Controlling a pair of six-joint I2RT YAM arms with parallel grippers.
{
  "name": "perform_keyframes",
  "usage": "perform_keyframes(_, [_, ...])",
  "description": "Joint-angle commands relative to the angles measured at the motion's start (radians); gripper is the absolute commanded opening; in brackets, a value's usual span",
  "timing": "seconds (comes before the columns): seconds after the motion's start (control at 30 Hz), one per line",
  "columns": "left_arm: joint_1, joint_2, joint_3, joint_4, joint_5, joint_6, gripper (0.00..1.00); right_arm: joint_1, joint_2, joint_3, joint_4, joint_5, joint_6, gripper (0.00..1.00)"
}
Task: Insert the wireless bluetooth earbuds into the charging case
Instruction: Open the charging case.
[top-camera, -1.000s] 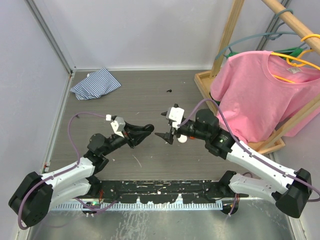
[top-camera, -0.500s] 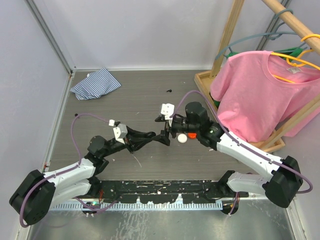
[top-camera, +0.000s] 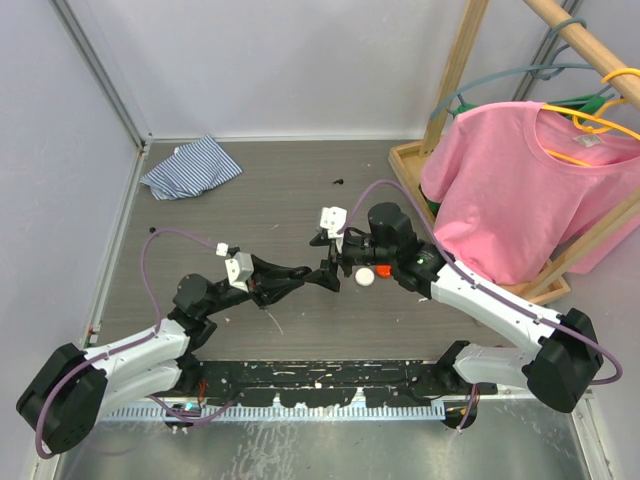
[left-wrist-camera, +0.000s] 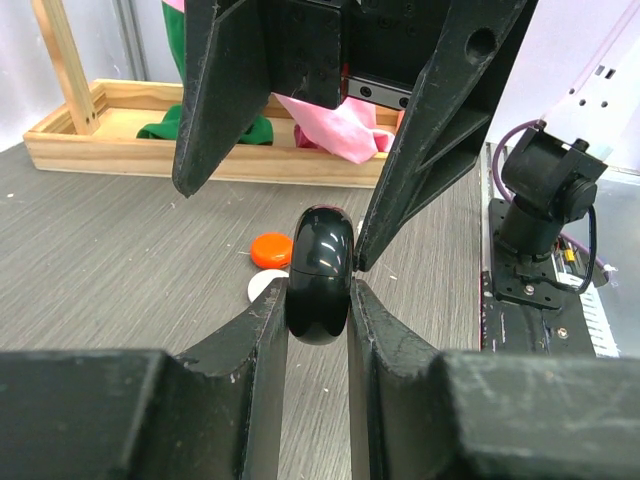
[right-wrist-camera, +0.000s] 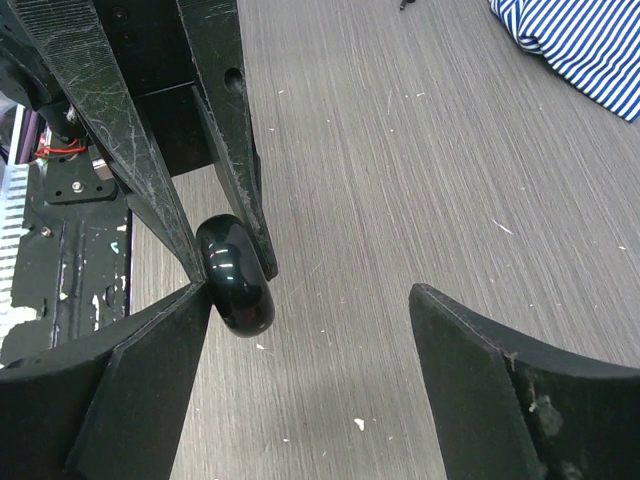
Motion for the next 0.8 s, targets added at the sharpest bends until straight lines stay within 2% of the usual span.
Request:
perform_keyframes(0.0, [-0.012, -0.022, 0.0, 0.079, 0.026, 0.023, 0.0, -0.008, -0.005, 0.054, 0.035, 0.014, 0.005, 0.85])
perform_keyframes(0.77, [-0.027, -0.016, 0.014, 0.032, 0.047, 0.036, 0.0, -0.02, -0.054, 0.055, 0.062, 0.105, 0.025, 0.85])
